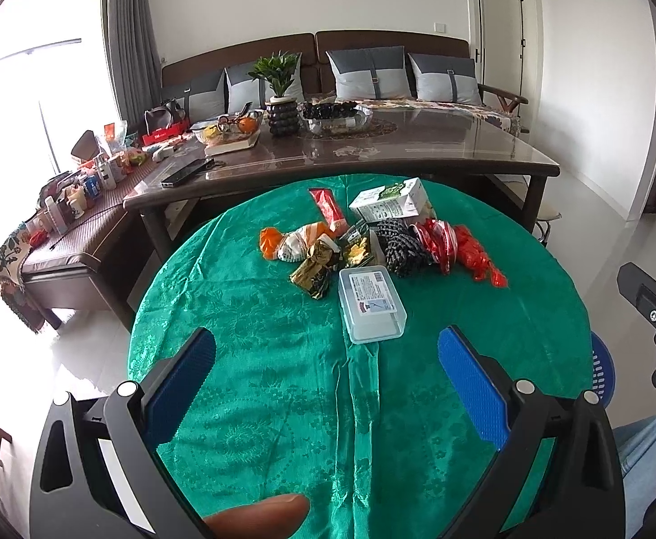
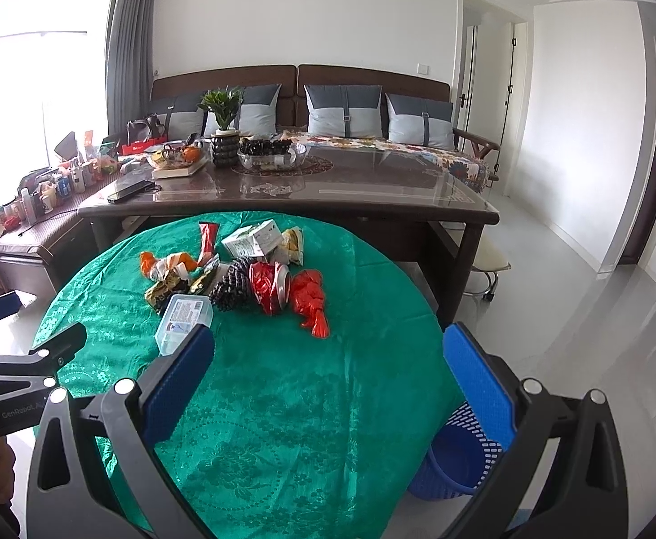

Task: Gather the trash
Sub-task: 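Grasp the red plastic bag with the right tool while the left tool grasps the clear plastic box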

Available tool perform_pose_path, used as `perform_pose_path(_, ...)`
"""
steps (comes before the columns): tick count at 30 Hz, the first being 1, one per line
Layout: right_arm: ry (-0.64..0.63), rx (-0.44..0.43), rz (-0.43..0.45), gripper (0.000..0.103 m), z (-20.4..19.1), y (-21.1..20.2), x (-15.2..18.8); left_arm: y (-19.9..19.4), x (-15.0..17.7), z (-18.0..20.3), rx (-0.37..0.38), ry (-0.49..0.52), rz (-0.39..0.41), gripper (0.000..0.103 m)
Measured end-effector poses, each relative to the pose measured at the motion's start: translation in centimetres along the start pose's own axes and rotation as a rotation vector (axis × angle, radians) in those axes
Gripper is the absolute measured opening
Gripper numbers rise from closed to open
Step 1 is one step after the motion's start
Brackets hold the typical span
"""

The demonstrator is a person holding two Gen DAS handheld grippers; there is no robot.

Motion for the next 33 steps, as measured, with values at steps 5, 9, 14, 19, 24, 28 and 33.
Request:
perform_pose_path(5, 0.002, 0.004, -0.031, 0.098, 0.2, 1.9, 0.9, 1.5, 0.7, 0.0, 0.01, -0.006, -0.052, 0.098)
perform_pose_path(9, 0.016, -0.006, -0.093, 0.098, 0.5, 4.4, 2.7, 4.3, 1.9, 0.4, 0.035, -0.02, -0.139, 0.098)
perform_pose_path(14, 0.029, 0.009, -0.163, 0.098, 1.4, 6.7, 4.9, 7.0, 3.2, 0.8, 0.055, -0.031, -0.209, 0.098)
perform_pose_path(19, 0.044, 0.01, -0.209, 0.098, 2.0, 8.1, 6.5, 9.6, 3.2, 1.7, 0.12, -0.051, -0.27, 0.098)
perform_pose_path(24, 0.038, 0.002, -0.236, 0.098, 2.0, 9.0, 7.6, 12.2, 1.8, 2.6, 0.158, -0.075, -0.301, 0.098)
perform_pose_path(28, 0.042, -0.015, -0.258, 0.098, 2.4, 9.8, 7.8, 14.2, 0.2, 3.3, 0.143, -0.063, -0.302, 0.098)
perform_pose_path(33, -0.006, -0.11, -0.219, 0.098, 2.8, 12.4, 5.5, 18.2, -1.3, 4.6, 0.104, -0.034, -0.331, 0.098)
Point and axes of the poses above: each gripper's, at about its wrist camera, not at the fingertips, and y roughly the way its jaws point, z to its right, x to its underside, the point moved 5 cm from there along y, roughly the way its jaws point, and after that the axes turned 1 degree about y, right-handed, at the moved point
